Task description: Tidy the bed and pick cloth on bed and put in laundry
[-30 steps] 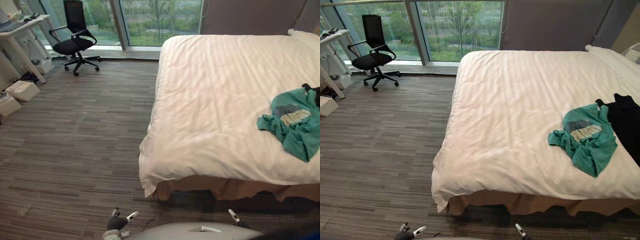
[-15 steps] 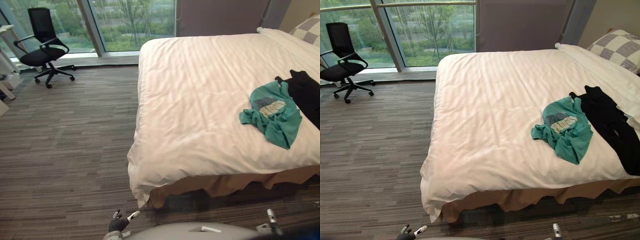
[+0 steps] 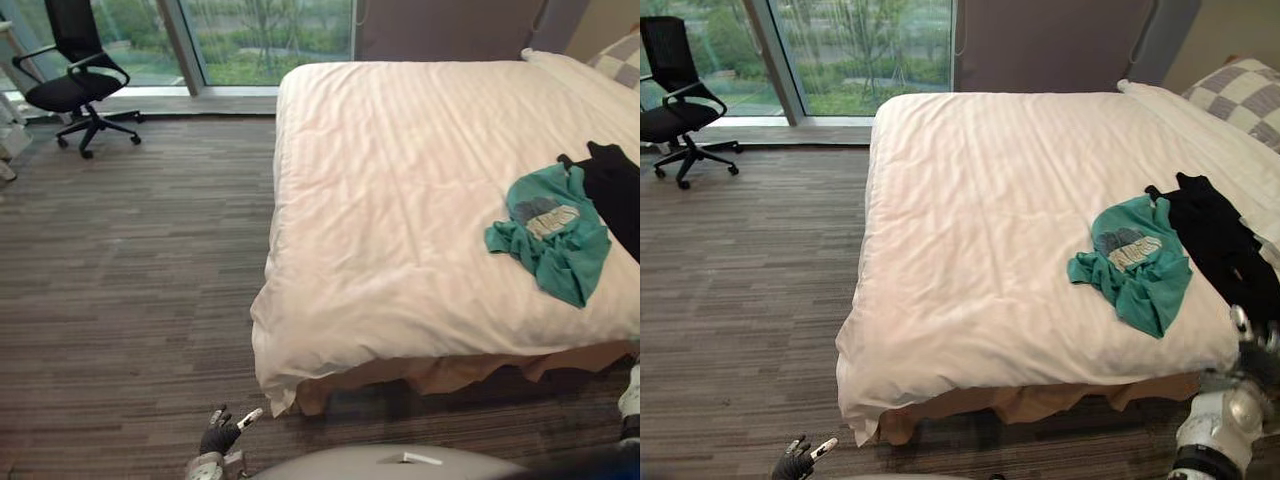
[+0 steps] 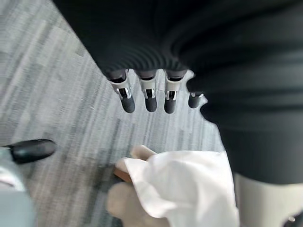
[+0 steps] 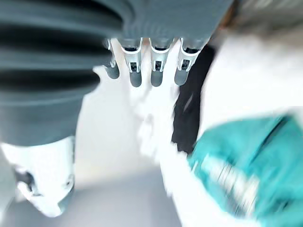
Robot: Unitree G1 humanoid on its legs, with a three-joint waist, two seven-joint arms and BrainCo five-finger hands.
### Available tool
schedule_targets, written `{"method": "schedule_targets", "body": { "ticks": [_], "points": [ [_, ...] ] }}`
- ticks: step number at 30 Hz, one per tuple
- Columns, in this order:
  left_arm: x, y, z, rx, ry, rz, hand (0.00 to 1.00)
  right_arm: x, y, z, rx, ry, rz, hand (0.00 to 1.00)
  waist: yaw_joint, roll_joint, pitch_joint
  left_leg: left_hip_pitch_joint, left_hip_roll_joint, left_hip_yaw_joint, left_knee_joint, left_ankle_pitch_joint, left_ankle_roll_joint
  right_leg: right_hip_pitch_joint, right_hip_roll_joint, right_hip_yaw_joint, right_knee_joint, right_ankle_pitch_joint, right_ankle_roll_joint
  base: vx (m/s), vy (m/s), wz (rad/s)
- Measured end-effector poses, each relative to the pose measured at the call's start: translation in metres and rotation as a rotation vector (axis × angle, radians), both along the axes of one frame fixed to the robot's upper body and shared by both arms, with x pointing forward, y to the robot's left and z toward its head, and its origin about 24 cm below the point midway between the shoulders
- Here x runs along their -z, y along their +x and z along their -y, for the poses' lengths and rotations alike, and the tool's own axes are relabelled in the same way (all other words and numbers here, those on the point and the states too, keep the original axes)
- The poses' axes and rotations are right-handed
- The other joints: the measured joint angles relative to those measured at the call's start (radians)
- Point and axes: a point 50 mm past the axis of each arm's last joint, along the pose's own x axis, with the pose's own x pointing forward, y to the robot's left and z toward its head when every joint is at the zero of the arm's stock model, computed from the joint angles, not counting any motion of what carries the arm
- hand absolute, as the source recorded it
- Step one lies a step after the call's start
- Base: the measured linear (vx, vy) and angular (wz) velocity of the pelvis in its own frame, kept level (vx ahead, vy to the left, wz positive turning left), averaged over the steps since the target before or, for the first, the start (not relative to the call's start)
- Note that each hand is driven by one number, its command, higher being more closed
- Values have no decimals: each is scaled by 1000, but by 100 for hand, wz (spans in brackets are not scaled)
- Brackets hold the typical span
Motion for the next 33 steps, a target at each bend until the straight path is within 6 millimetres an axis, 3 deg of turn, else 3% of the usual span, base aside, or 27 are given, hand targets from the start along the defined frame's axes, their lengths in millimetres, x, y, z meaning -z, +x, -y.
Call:
{"method": "schedule_targets", "body": {
  "ticks": [1,2,4,8,9,10,15,19,24,25,27,29,30,33],
  "points": [
    [0,-2,-1,-10,0,2,0,-7,6,1,-51,-12,-20,0,1,-1,0,-3,1,-7,2,0,0,-2,0,-7,0,0,0,-50,-57,21],
    [-1,-3,-2,-9,6,7,0,-7,8,1,-120,10,-24,100,-3,-4,-1,-13,0,-23,6,0,0,-3,-3,-21,-1,0,0,-58,-69,25],
    [-1,-4,-3,-7,6,5,0,-6,11,-3,-197,13,-25,100,-4,-6,0,-28,-1,-30,16,-2,3,-4,-8,-26,0,0,0,-39,-55,14],
    [0,-10,-3,-10,5,-9,0,-21,39,-39,-457,-80,-38,100,-17,5,0,-46,-6,-50,25,-3,6,-13,-16,-35,1,0,0,-67,-55,7],
    [-1,-6,-3,-4,7,5,0,-26,50,-61,-552,-127,-35,100,-19,9,-1,-52,-6,-60,29,-1,9,-13,-18,-43,3,0,0,-63,-54,15],
    [-1,-5,-2,0,7,9,0,-26,54,-69,-582,-143,-39,100,-17,10,-2,-53,-6,-64,30,0,10,-13,-18,-46,3,0,0,-73,-56,20],
    [-2,3,6,46,0,26,0,-8,78,-136,-765,-224,-117,100,2,1,2,-68,-6,-108,30,14,18,-8,-20,-83,4,0,-1,-71,-47,19],
    [-1,4,10,69,-6,23,0,-2,93,-175,-872,-258,-159,100,19,2,3,-80,-9,-132,29,21,22,-5,-24,-104,1,0,-1,-34,-26,19],
    [-6,19,9,76,9,78,0,-5,115,-219,-986,-247,-163,100,35,-2,17,-106,-13,-173,29,38,28,1,-27,-141,-1,4,-3,-13,-22,27],
    [-9,28,9,80,19,109,0,-7,121,-229,-1006,-241,-160,100,56,-1,31,-118,-13,-185,31,41,31,1,-27,-151,-1,6,-7,-70,-23,25],
    [-19,52,6,85,51,182,0,-19,132,-245,-1032,-247,-127,100,67,-19,76,-150,-11,-213,47,48,32,-10,-29,-165,0,12,-13,-108,-29,34],
    [-33,86,-3,65,78,270,0,-44,151,-268,-1057,-272,-67,100,98,-49,139,-243,2,-239,112,45,31,-64,-26,-183,7,21,-25,-181,-58,35],
    [-44,109,-7,58,95,325,0,-65,161,-280,-1066,-297,-13,100,114,-62,188,-303,13,-258,159,39,30,-96,-20,-195,13,29,-36,-175,-62,31],
    [-65,144,-10,60,111,420,0,-104,174,-300,-1095,-327,95,100,150,-59,282,-424,43,-299,287,5,30,-148,-4,-222,39,34,-44,-140,-29,34]
  ]
}}
